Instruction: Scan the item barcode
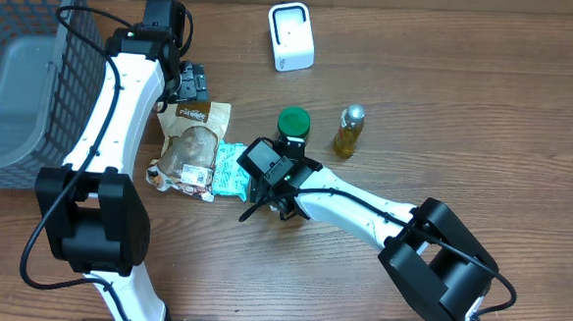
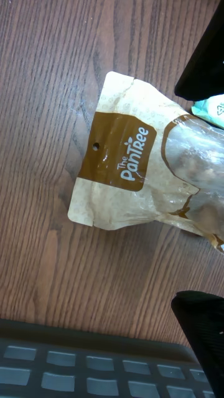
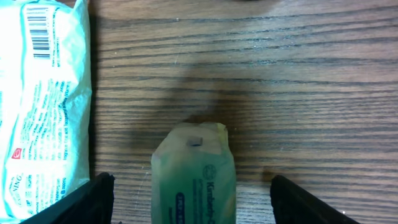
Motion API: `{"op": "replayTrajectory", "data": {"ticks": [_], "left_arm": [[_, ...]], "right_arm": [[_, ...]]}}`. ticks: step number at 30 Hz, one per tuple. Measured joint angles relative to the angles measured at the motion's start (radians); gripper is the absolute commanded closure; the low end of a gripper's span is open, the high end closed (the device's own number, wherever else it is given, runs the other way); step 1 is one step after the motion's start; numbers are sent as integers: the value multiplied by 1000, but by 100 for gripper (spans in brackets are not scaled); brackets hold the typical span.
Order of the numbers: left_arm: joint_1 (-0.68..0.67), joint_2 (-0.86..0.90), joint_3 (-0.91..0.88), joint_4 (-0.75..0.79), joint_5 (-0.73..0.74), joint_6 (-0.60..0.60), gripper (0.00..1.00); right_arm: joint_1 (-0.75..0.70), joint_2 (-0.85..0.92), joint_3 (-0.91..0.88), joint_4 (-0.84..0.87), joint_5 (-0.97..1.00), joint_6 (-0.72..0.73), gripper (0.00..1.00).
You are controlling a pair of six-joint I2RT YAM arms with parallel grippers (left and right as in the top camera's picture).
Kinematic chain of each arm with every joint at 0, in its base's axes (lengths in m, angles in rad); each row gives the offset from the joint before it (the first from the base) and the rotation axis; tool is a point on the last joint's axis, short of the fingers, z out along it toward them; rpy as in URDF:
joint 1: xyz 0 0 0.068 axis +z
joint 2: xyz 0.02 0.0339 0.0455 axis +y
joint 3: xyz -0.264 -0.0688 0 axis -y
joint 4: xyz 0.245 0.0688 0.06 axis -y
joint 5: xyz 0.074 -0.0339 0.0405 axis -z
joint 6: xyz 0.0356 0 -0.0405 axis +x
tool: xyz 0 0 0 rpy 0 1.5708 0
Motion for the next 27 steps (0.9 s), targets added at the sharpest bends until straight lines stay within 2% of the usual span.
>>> {"op": "replayTrajectory", "data": {"ticks": [10, 27], "left_arm": [[0, 0, 0, 0, 0, 0, 0], [0, 0, 0, 0, 0, 0, 0]], "right_arm": [[0, -14, 0, -55, 72, -1, 17], [-1, -193, 1, -60, 105, -44, 16]]}}
